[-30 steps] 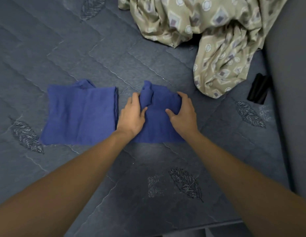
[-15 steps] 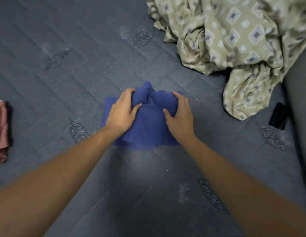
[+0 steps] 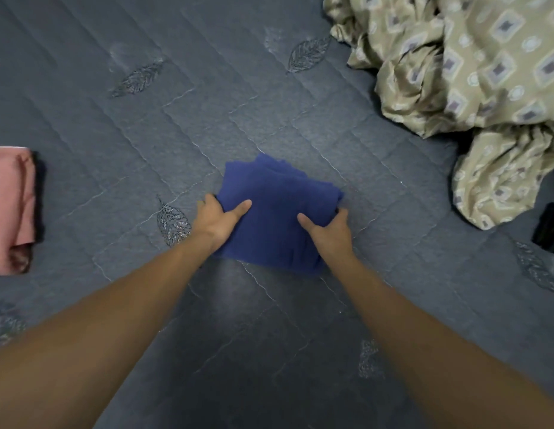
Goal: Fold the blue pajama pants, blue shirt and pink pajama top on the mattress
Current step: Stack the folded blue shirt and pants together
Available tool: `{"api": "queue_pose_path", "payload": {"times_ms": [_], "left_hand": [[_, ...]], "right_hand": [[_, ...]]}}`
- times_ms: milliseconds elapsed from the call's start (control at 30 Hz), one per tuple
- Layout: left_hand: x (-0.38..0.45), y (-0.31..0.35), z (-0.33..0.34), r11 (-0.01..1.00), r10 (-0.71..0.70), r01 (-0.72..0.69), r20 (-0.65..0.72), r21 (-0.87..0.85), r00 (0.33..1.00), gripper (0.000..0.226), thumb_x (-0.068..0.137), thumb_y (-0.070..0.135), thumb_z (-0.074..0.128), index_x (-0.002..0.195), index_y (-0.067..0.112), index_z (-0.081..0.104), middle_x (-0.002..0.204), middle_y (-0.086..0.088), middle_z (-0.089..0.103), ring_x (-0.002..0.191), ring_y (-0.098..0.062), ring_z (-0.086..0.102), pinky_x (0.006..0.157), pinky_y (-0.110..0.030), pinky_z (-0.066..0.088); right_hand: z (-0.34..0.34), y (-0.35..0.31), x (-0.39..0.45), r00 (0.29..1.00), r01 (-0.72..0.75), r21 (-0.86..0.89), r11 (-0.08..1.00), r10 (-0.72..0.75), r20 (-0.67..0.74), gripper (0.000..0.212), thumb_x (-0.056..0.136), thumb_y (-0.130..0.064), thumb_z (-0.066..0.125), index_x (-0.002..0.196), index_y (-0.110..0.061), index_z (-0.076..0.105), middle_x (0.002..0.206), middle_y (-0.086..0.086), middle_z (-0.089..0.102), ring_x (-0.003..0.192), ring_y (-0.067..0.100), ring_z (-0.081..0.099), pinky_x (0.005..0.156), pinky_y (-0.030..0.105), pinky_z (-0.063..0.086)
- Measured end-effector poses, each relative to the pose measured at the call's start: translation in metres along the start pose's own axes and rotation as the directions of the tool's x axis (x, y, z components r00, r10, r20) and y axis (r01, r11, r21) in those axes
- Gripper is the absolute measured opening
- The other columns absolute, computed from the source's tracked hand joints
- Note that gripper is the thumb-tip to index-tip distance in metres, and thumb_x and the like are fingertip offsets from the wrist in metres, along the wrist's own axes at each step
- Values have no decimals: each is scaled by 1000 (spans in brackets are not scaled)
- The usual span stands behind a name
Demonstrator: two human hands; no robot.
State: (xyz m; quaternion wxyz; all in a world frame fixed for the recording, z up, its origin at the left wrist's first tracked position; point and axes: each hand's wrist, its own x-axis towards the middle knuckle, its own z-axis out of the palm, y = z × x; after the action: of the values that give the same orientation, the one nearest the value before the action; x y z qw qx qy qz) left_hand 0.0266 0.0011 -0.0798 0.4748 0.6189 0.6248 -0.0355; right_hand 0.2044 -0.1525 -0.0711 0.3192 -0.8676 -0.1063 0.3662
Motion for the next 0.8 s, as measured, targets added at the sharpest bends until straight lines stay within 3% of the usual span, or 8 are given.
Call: {"api": "queue_pose_path", "payload": {"times_ms": [67,167,333,467,600,800], "left_hand": [[3,3,4,991,35,-25,80,-132,996,78,81,69,68,132,13,52,130,-2,60,118,-28,59,103,-43,47],[3,8,11,984,128,-108,139,-141,982,56,89,62,63,119,15,68,115,-3,72,108,-26,67,100,-42,52],[-6,18,1,965,245,-243,8,-101,969,37,96,49,60,116,19,65,113,-4,73,106,-29,67,95,-44,52],[-17,15,-34,946,279,-289,-89,-144,956,35,92,55,58,109,25,65,105,3,73,100,-24,68,92,-46,54],[-26,7,-88,935,286,-301,-101,-189,953,38,90,63,57,111,33,65,108,10,72,102,-19,68,93,-47,55],[-16,-56,-202,929,300,-336,-214,-157,930,46,88,63,55,118,29,65,114,6,73,109,-22,67,94,-44,54]], "right_hand": [[4,-7,4,998,-37,80,996,34,47,88,77,-54,82,144,-16,38,140,4,57,127,27,57,101,40,49],[11,-12,7,997,40,110,993,-46,54,81,78,-47,82,144,-20,43,136,-2,61,127,23,59,106,41,49],[6,-28,-4,970,232,58,971,-235,61,61,88,-36,75,141,-26,45,120,-12,61,118,20,61,101,42,50],[0,-59,-21,934,348,65,935,-351,57,54,89,-38,72,137,-27,49,120,-15,64,114,14,62,101,41,51],[18,-101,-51,905,404,102,909,-414,95,51,89,-39,70,136,-33,52,122,-16,66,115,12,63,101,43,51],[121,-174,-96,856,502,85,861,-508,91,48,90,-29,74,134,-23,56,123,-4,69,116,18,64,102,44,50]]}}
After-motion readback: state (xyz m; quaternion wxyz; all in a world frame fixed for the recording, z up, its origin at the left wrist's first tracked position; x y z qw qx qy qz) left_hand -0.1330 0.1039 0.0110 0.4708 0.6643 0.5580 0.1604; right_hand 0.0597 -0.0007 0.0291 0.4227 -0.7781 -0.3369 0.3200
